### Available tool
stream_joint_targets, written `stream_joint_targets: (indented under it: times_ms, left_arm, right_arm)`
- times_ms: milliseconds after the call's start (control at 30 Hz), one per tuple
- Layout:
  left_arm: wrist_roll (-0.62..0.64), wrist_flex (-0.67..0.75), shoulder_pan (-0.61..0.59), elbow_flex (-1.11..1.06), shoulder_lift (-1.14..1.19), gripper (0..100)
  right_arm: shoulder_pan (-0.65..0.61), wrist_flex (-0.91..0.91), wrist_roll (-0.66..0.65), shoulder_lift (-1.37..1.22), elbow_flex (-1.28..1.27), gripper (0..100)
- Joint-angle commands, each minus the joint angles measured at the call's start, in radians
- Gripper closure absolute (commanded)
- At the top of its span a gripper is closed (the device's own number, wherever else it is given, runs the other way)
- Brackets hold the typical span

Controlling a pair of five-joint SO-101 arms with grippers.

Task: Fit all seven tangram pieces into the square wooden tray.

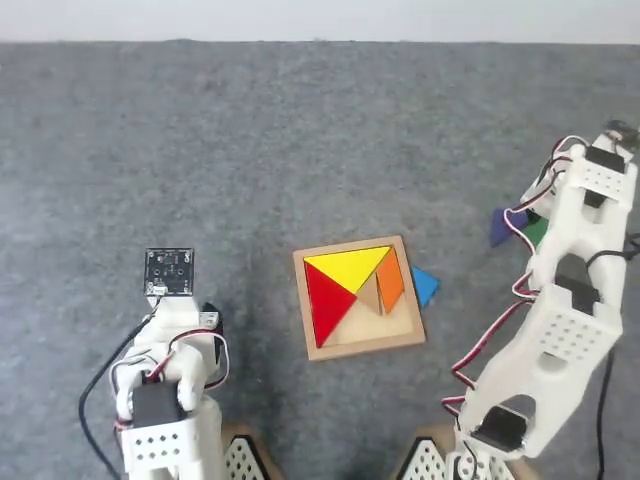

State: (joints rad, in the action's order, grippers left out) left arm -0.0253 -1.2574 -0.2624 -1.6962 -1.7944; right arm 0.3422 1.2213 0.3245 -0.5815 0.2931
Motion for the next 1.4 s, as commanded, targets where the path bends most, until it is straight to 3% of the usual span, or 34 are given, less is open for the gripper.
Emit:
stream_joint_targets:
  times_ms: [0, 267, 533, 633, 867, 1200, 1367]
  left_arm:
    - [-0.002, -0.003, -0.005, 0.013, -0.02, 91]
    - [-0.002, -0.003, -0.005, 0.013, -0.02, 91]
    - [-0.002, -0.003, -0.005, 0.013, -0.02, 91]
    - [-0.002, -0.003, -0.005, 0.013, -0.02, 91]
    - [-0.002, -0.003, -0.005, 0.013, -0.02, 91]
    - [-0.002, -0.003, -0.005, 0.013, -0.02, 91]
    - [-0.002, -0.003, -0.005, 0.013, -0.02, 91]
  right_arm:
    - [-0.024, -0.025, 0.017, 0.021, 0.046, 80.0]
    - [-0.021, -0.082, 0.018, -0.085, 0.066, 80.0]
    - [-0.016, 0.074, 0.009, -0.153, 0.173, 80.1]
    - [-0.019, 0.097, -0.06, -0.159, 0.173, 81.1]
    - [-0.025, 0.188, -0.216, -0.159, 0.173, 94.9]
    - [-0.039, 0.323, -0.402, -0.085, 0.173, 98.3]
    - [-0.116, 0.424, -0.408, 0.067, 0.172, 99.0]
